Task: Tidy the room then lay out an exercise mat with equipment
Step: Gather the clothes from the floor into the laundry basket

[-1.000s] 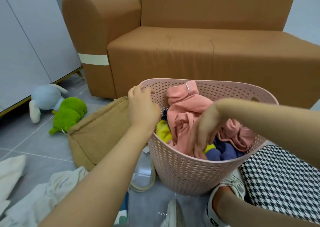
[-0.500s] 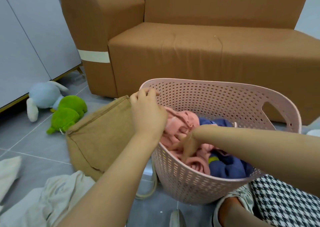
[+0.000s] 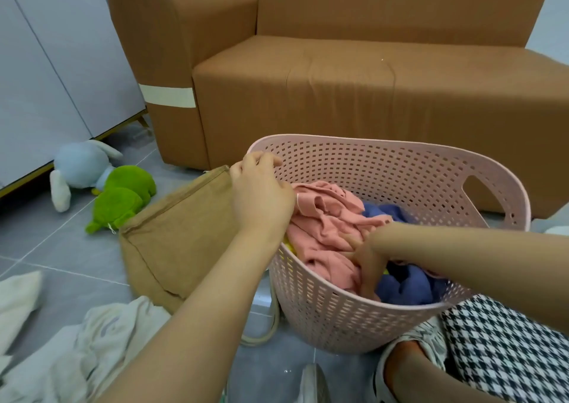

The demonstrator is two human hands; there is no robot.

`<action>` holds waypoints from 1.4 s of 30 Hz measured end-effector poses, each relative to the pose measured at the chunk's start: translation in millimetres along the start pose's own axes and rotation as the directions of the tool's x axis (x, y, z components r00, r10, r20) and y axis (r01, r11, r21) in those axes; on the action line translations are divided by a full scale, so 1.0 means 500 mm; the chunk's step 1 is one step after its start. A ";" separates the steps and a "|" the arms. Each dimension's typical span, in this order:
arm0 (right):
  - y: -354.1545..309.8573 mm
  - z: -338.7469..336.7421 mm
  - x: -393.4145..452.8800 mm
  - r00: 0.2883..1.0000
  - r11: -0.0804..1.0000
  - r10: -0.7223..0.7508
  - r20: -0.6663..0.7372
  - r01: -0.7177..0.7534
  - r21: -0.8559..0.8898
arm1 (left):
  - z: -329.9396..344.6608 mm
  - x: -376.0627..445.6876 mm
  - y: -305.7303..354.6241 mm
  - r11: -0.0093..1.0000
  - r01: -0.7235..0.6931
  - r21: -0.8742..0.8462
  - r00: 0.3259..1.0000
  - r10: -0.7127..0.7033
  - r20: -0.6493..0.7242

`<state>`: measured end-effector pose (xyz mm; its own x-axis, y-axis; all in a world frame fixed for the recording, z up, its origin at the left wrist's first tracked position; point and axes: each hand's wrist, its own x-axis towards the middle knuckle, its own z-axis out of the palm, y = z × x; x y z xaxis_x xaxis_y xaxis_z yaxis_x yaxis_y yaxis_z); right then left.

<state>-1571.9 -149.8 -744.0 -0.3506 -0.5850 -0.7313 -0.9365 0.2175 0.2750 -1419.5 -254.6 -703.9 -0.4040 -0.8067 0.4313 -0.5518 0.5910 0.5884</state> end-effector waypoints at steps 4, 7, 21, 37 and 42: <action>-0.005 -0.004 0.048 0.996 0.998 0.062 0.066 -0.064 0.028 | 0.003 0.017 0.003 0.998 0.035 -0.045 0.999 -0.035 -0.001; -0.002 -0.021 0.037 0.999 0.999 0.018 -0.038 -0.017 0.029 | 0.000 0.034 0.002 0.996 0.049 -0.079 0.997 -0.045 0.058; -0.140 -0.192 -0.211 0.576 0.325 -0.020 -0.817 0.777 0.540 | -0.210 -0.177 -0.252 0.683 0.501 -0.532 0.845 -0.253 0.471; -0.441 -0.195 -0.066 0.744 0.685 -0.538 -0.396 0.660 0.309 | -0.108 -0.324 -0.621 0.641 0.599 0.480 0.598 -0.756 0.265; -0.433 -0.201 -0.041 0.760 0.723 -0.497 -0.419 0.630 0.285 | -0.110 -0.310 -0.604 0.774 0.632 0.038 0.774 -0.633 0.027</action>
<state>-1361.9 -263.3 -725.9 0.1996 -0.8800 -0.4311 -0.8980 0.0119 -0.4399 -1150.0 -307.9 -910.8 0.0169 -0.9982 -0.0568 -0.7103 -0.0520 0.7020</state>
